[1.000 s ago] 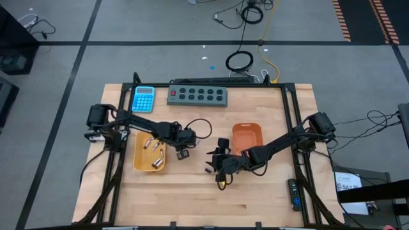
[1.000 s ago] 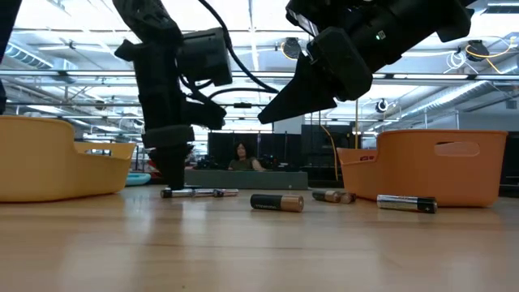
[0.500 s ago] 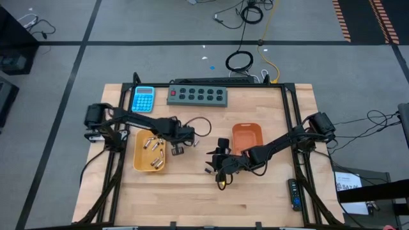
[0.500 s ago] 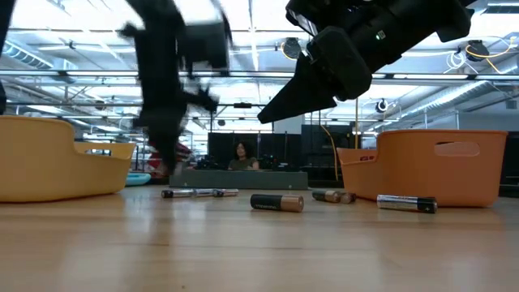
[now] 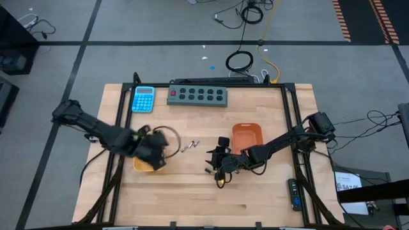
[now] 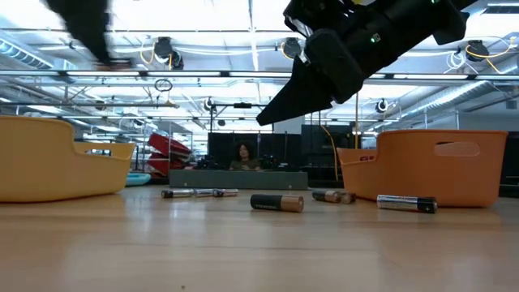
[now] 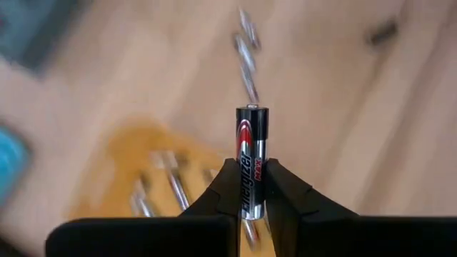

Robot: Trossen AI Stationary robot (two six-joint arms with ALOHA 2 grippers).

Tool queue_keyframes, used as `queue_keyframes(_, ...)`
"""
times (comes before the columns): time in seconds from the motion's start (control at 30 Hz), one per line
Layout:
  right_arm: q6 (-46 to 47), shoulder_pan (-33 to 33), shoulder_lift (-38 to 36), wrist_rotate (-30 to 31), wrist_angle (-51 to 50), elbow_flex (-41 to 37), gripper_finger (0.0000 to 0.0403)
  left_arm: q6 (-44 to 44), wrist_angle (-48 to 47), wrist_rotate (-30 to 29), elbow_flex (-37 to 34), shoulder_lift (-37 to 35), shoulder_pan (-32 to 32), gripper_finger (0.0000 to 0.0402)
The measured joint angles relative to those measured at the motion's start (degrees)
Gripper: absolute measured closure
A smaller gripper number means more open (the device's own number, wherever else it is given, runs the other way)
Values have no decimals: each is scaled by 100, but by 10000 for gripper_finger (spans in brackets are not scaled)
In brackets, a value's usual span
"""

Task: Sort batteries
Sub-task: Put the silver battery into the yellow bin

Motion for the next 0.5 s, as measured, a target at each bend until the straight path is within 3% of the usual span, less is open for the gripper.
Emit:
queue_keyframes(0.1,54,0,19,3,26,0,236,-834,-443,556,-4,26,-491,363)
queue_keyframes(0.23,136,2,43,-4,38,0,236,-1647,-962,586,-4,132,-897,360)
queue_keyframes(0.3,151,2,55,0,43,0,236,-1841,-1248,578,-4,211,-998,326)
queue_keyframes(0.5,192,2,66,-24,35,0,236,-1977,-1941,476,-4,474,-1006,173)
